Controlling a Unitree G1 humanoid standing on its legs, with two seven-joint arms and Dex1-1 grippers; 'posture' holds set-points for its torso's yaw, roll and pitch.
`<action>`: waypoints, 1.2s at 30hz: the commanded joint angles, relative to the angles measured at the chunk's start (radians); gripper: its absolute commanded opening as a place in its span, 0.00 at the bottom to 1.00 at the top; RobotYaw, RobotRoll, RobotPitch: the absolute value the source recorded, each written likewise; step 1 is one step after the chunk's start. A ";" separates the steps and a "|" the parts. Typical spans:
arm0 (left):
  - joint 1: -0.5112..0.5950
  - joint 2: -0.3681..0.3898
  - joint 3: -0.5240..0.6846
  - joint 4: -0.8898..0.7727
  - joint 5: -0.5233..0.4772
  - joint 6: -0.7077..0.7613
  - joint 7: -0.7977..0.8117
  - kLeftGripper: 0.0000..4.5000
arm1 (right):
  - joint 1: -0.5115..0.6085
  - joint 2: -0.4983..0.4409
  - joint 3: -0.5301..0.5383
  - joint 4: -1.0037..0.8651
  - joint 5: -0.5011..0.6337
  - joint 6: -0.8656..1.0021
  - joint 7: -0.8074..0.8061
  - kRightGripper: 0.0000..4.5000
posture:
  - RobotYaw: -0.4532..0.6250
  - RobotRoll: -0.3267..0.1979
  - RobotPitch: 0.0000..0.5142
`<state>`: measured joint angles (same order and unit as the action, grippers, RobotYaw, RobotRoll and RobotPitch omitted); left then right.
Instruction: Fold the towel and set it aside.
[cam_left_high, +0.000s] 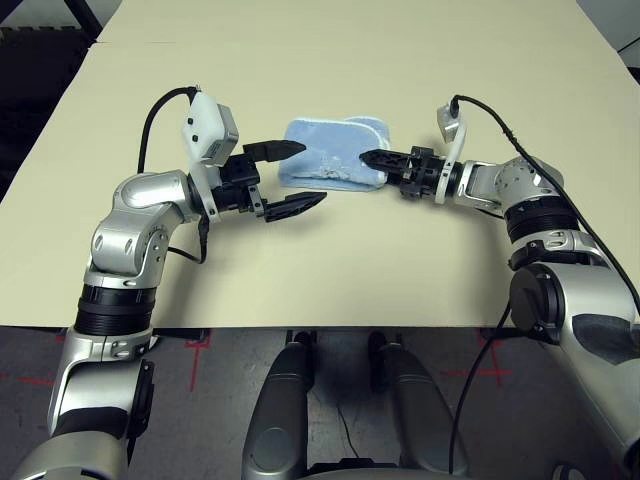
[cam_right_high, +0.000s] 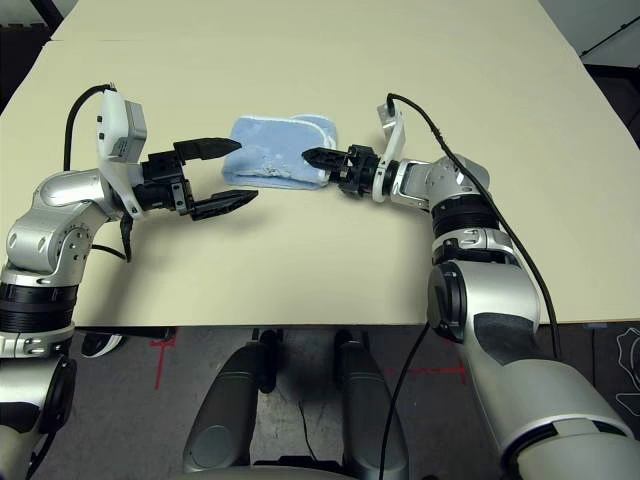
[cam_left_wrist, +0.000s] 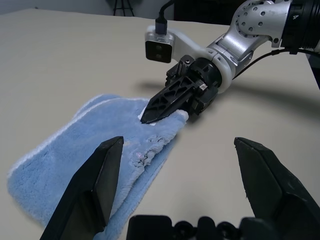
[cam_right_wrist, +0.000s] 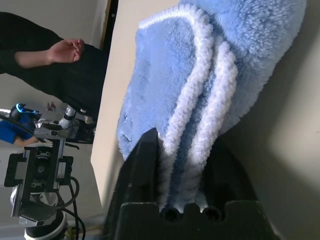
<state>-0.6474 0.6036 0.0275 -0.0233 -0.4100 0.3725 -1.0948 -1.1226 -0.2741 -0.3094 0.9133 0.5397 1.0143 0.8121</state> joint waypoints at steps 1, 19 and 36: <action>0.012 0.004 -0.019 -0.012 -0.006 0.004 -0.007 1.00 | 0.024 -0.002 -0.014 0.001 0.007 -0.005 -0.020 0.13 | 0.55 0.62 0.55; 0.010 -0.007 -0.016 0.006 -0.016 0.020 0.008 1.00 | 0.034 -0.013 -0.120 -0.087 0.068 -0.288 -0.044 0.00 | 0.51 0.62 0.52; -0.004 -0.035 -0.019 0.142 0.027 -0.137 0.020 1.00 | -0.081 -0.107 -0.336 0.201 0.050 -1.095 -0.373 0.00 | 0.47 0.62 0.53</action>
<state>-0.6526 0.5664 0.0203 0.1089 -0.3925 0.2548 -1.0589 -1.1998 -0.3630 -0.6303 1.0910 0.5981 -0.0198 0.4769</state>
